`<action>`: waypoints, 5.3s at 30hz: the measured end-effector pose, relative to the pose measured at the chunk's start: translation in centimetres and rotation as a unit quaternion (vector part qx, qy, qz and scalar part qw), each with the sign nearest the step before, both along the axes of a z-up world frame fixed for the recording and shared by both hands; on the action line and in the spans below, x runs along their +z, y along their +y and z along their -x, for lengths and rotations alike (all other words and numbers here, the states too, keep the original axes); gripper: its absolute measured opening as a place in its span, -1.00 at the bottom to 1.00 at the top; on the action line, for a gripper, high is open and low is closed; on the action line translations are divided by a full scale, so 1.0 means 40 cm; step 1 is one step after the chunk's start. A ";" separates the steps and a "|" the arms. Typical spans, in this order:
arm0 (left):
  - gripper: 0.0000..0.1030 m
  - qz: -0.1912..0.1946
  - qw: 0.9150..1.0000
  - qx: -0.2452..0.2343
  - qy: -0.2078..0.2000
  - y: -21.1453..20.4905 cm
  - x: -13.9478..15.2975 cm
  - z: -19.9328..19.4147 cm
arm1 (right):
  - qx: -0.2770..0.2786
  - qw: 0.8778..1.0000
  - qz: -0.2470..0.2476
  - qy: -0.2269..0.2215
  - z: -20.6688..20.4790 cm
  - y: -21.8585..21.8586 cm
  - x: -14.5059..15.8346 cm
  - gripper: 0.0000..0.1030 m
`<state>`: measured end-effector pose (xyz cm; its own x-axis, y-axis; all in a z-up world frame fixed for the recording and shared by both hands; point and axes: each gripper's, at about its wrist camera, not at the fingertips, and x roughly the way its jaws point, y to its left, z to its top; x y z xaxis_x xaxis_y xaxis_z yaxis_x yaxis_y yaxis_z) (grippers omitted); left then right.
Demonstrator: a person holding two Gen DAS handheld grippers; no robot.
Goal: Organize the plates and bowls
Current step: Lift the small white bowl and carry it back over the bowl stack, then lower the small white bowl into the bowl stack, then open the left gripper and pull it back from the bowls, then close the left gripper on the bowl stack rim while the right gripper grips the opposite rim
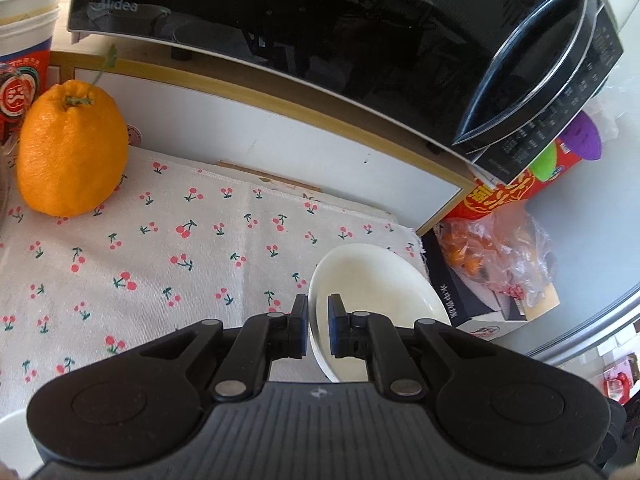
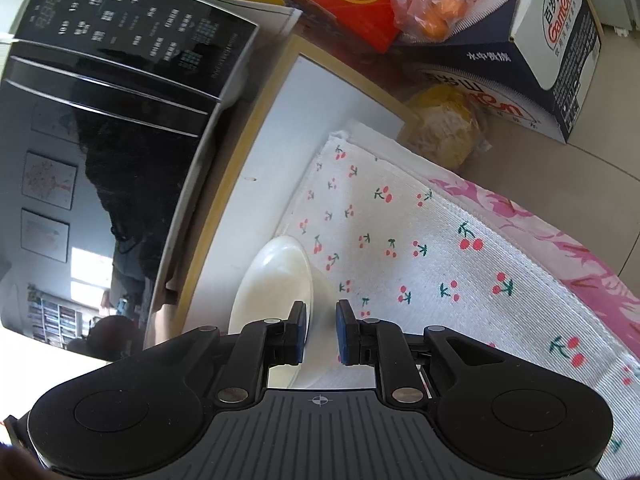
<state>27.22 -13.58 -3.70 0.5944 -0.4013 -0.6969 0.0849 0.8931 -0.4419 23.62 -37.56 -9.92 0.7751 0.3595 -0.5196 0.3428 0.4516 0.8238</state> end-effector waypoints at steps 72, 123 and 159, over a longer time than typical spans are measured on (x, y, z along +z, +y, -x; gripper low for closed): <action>-0.81 -0.010 0.994 0.107 -0.022 0.696 0.062 0.560 | 0.364 0.914 0.177 -0.023 0.281 0.762 0.205 -0.64; 0.41 -0.118 0.991 0.003 -0.069 0.670 0.022 0.587 | 0.398 0.867 0.293 -0.068 0.335 0.776 0.186 -0.31; 0.70 -0.270 0.902 -0.328 -0.072 0.610 -0.043 0.514 | 0.611 0.619 0.439 -0.227 0.364 0.881 0.119 0.51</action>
<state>6.67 10.81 -5.43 0.4515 -0.3253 -0.8309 0.6959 0.7111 0.0997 9.05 -2.30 -5.15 0.3422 0.5548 -0.7583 -0.8725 0.4872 -0.0373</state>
